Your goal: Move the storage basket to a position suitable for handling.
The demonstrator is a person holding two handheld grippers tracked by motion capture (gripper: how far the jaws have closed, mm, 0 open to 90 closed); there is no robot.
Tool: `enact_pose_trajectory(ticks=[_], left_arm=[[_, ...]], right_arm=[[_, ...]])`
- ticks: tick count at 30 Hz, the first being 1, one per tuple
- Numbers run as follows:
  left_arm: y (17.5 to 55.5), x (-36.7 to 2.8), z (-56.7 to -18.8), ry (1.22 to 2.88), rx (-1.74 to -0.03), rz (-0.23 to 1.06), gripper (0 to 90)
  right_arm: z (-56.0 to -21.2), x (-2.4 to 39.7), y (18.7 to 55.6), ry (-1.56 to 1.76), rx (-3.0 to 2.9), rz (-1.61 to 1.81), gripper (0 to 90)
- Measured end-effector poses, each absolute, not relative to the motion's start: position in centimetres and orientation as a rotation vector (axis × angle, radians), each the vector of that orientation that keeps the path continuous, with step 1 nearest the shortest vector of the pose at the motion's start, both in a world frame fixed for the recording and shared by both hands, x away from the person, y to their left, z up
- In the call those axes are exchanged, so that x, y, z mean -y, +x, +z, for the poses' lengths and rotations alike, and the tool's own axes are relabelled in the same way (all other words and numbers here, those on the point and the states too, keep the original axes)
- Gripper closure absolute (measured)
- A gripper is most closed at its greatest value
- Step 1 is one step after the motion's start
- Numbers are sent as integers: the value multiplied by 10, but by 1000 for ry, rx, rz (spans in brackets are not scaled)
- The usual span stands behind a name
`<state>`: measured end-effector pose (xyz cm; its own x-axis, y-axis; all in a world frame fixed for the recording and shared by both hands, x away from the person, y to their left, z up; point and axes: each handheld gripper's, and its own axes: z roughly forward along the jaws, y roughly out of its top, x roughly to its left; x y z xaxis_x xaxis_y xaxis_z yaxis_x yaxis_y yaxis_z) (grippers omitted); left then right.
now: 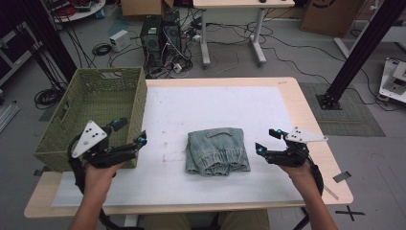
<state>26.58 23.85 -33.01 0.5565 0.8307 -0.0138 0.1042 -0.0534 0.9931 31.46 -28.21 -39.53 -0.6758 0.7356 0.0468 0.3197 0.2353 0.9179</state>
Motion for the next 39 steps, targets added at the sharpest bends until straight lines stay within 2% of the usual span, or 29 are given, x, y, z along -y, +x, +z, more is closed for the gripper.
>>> enact_pose_trajectory(ticks=[30,39], left_arm=[[259,-368,-323,1452,-1066,858,219],[262,-401,-334,1447,-1174,887,262]], right_arm=[[-398,288,314,1004,-2104,1427,212],[-399,286,314,1010,-2110,1418,212]])
